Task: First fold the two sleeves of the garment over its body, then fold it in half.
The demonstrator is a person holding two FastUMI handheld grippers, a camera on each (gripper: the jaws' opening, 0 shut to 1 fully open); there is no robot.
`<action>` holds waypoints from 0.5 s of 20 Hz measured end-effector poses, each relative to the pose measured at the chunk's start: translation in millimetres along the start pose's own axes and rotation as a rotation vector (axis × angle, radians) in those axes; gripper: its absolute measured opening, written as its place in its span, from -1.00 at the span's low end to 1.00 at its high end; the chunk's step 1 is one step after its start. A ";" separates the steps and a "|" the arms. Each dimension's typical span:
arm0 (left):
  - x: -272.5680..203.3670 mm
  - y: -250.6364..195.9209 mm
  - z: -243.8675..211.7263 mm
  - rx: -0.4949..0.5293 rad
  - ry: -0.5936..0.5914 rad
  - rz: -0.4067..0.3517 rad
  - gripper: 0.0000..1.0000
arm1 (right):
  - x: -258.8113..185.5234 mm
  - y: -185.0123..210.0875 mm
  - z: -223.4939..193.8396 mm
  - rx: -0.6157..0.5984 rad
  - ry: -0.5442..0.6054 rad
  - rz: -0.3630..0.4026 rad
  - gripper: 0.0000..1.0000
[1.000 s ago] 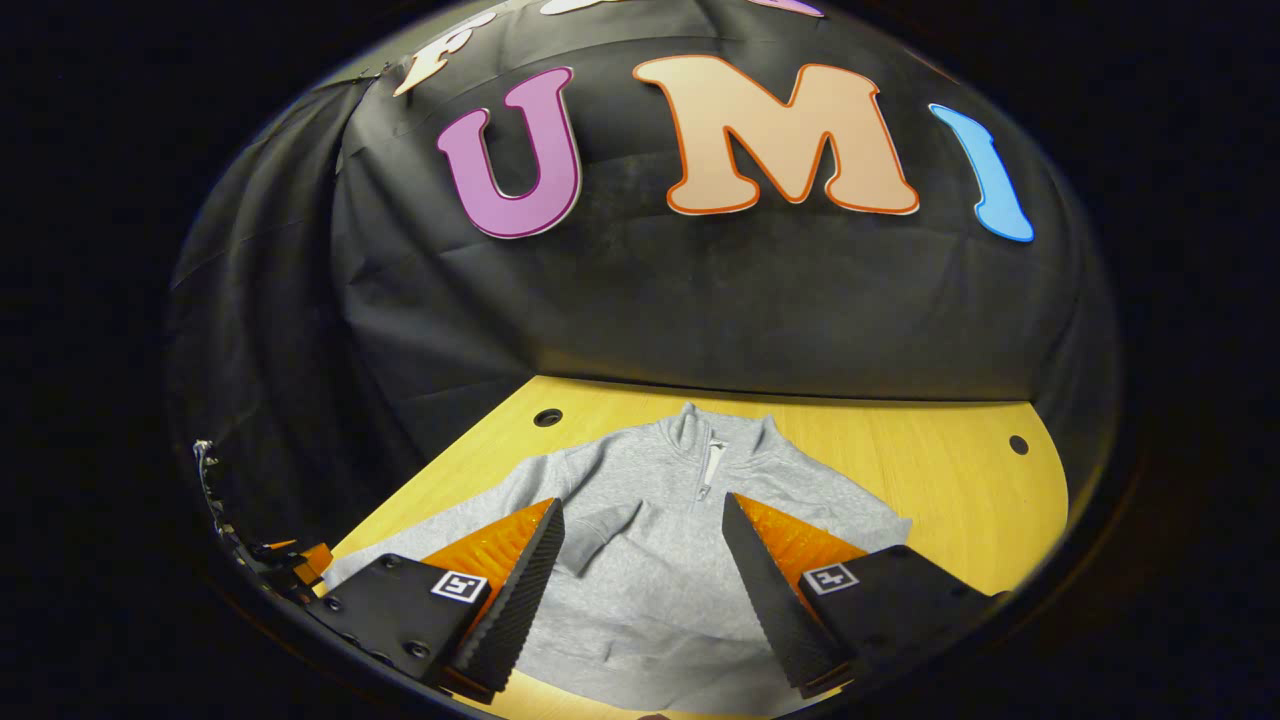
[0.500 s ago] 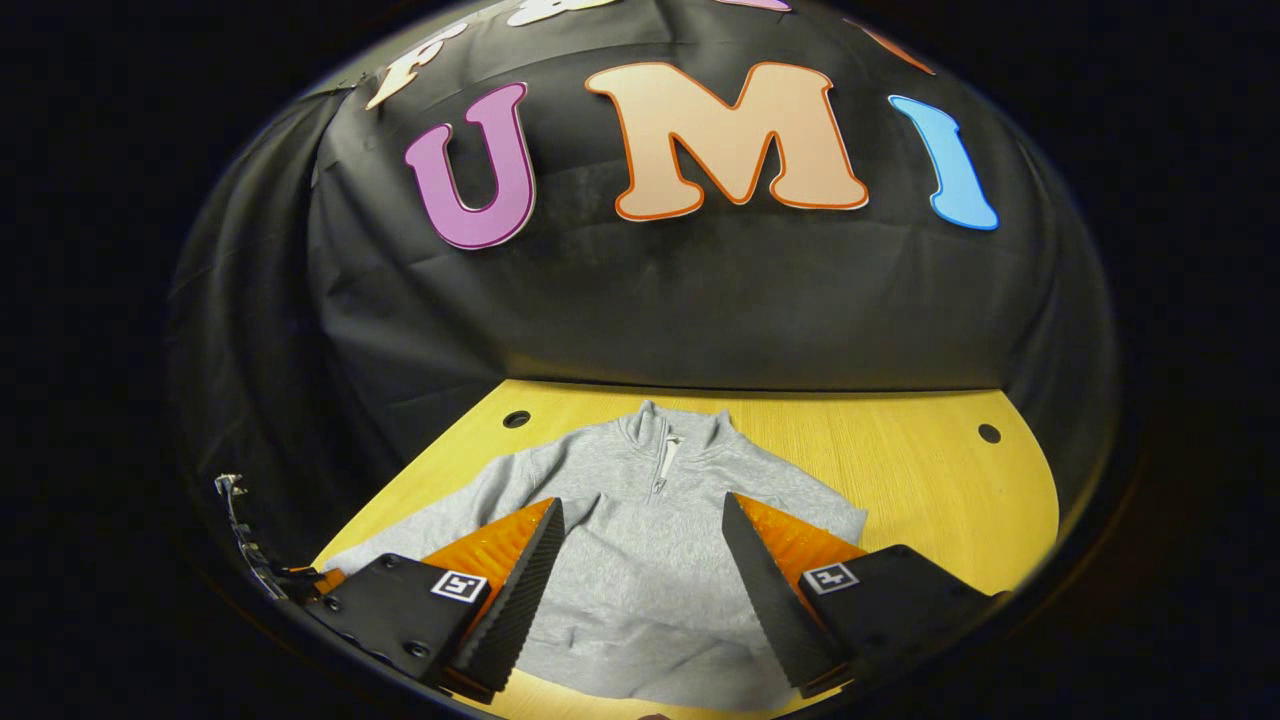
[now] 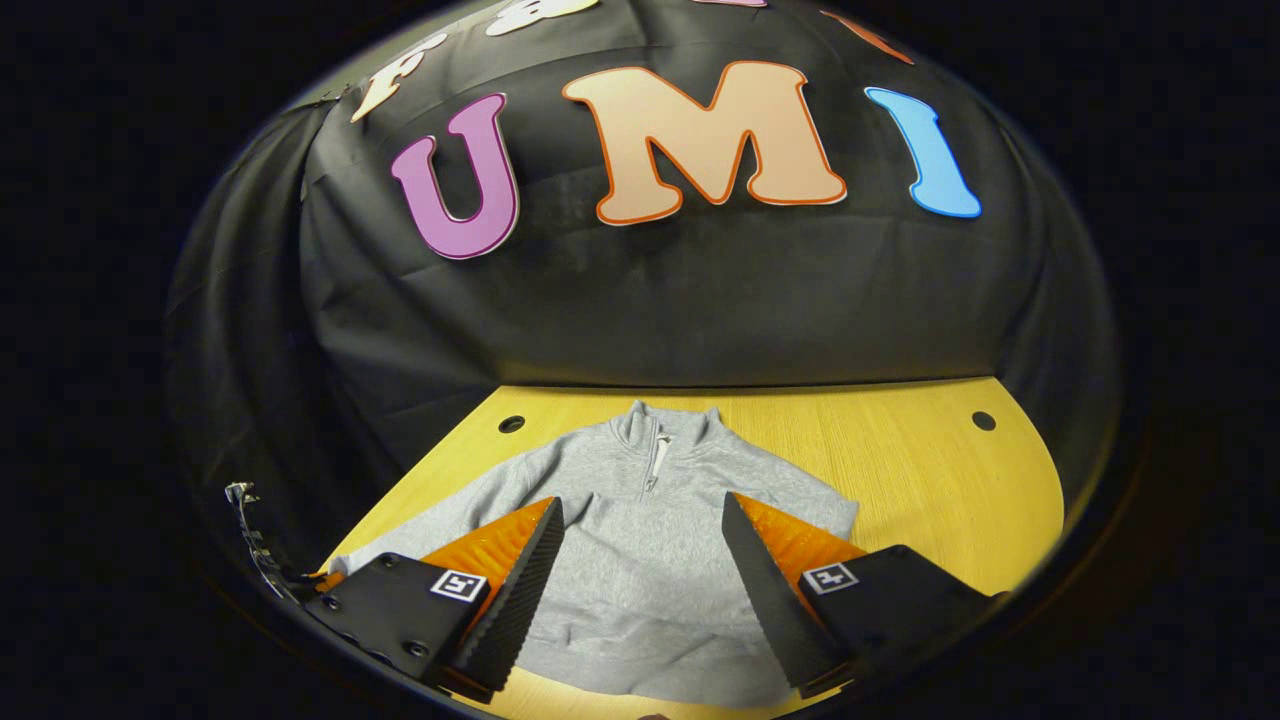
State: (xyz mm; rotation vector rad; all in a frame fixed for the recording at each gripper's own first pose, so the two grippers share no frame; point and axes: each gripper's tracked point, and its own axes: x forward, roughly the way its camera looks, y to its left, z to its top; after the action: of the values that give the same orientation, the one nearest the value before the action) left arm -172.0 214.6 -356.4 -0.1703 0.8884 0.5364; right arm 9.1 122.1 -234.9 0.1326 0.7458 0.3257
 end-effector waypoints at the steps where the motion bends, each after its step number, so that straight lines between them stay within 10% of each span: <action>1: -0.2 -0.5 1.4 0.018 0.020 -0.007 -1.00 | -2.5 -3.3 -0.9 0.004 0.001 -0.001 0.97; 10: -25.3 -73.6 116.8 0.058 -0.135 -0.160 -1.00 | -33.2 -43.3 -8.5 -0.025 -0.009 -0.050 0.97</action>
State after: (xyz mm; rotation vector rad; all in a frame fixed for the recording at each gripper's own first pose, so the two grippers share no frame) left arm -66.4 183.9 -269.2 -0.1495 0.7511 0.3682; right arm -9.1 70.2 -229.8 0.0919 0.7344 0.2864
